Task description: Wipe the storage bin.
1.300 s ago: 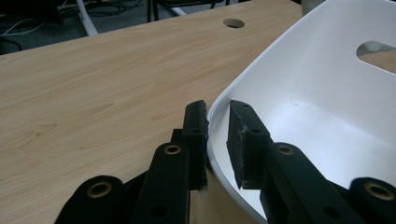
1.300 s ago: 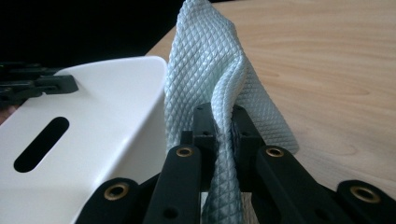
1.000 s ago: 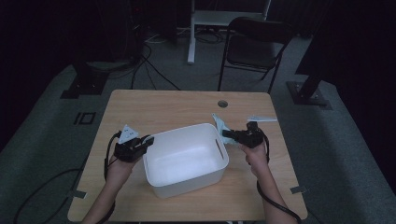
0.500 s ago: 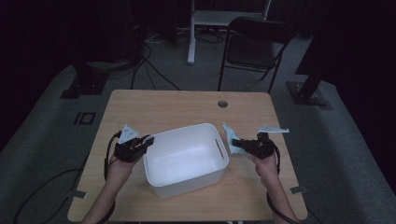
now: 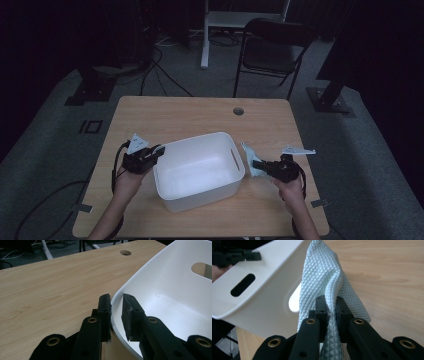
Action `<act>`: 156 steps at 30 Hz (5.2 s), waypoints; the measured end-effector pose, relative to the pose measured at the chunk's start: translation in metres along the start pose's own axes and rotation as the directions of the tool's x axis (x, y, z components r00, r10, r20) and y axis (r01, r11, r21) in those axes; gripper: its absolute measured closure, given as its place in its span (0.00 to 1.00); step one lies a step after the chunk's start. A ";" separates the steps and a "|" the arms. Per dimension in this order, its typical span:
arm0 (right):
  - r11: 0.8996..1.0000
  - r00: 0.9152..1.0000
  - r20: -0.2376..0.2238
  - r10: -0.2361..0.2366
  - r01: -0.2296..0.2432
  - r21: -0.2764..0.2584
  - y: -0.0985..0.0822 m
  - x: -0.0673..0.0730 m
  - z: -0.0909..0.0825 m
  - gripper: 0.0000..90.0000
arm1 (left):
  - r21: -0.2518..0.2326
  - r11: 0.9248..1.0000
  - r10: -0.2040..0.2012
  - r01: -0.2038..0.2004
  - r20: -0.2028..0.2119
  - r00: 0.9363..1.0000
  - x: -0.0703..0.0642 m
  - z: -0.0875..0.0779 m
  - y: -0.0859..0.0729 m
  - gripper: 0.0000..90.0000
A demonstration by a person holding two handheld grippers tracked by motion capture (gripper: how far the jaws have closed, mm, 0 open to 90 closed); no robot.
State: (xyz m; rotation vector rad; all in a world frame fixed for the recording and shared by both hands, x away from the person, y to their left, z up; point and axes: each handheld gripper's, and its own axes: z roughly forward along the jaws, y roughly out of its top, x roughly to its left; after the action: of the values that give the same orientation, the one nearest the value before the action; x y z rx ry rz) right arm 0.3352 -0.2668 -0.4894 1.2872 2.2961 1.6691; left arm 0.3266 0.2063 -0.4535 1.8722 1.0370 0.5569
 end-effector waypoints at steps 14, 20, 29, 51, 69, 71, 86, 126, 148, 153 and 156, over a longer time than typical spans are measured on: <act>0.996 0.999 -0.045 -0.011 0.015 0.093 -0.012 0.009 0.030 0.93 | 0.000 1.000 0.000 0.000 -0.001 1.000 0.000 0.000 0.000 0.86; 0.992 0.999 -0.047 -0.019 0.025 0.126 -0.014 0.012 0.042 0.93 | 0.001 1.000 0.000 0.000 -0.004 1.000 0.000 0.000 0.000 0.86; 0.986 0.999 -0.050 0.016 -0.008 0.167 -0.021 0.003 0.053 0.93 | 0.001 1.000 0.000 0.000 -0.010 1.000 -0.001 0.000 0.000 0.86; 0.985 0.999 -0.042 0.031 -0.023 0.170 -0.007 -0.006 0.066 0.93 | 0.004 1.000 0.006 -0.006 -0.007 1.000 -0.001 0.000 0.000 0.86; 0.988 0.995 -0.081 0.061 -0.049 0.143 0.006 -0.014 0.072 0.93 | 0.004 1.000 0.007 -0.007 -0.011 1.000 -0.002 0.000 0.000 0.86; 0.988 0.996 -0.075 0.048 -0.036 0.152 0.007 -0.014 0.074 0.93 | 0.004 1.000 0.006 -0.006 -0.012 1.000 -0.002 0.000 0.000 0.86; 0.989 0.995 -0.086 0.044 -0.032 0.141 0.018 -0.017 0.078 0.93 | 0.003 1.000 0.005 -0.005 -0.015 1.000 -0.002 0.000 0.000 0.86; 0.991 0.995 -0.059 0.074 -0.067 0.119 0.033 -0.028 0.101 0.93 | 0.003 1.000 0.011 -0.011 -0.015 1.000 -0.003 0.001 0.001 0.86; 0.993 0.997 0.004 0.075 -0.075 0.097 0.031 -0.034 0.092 0.93 | 0.008 1.000 -0.007 0.007 0.038 0.999 0.002 0.002 0.000 0.76; 0.996 0.997 0.013 0.070 -0.071 0.063 0.032 -0.033 0.076 0.93 | -0.040 0.998 -0.034 0.038 0.094 0.995 0.007 -0.003 0.003 0.65; 0.996 0.997 0.017 0.075 -0.076 0.040 0.030 -0.033 0.064 0.93 | -0.032 0.999 -0.025 0.028 0.101 0.995 0.010 -0.004 0.006 0.56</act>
State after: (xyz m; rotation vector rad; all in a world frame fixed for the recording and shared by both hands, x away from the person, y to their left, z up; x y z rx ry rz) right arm 0.4041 -0.2349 -0.5069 1.4066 2.3118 1.6360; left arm 0.3316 0.2149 -0.4466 1.8349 0.9791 0.4568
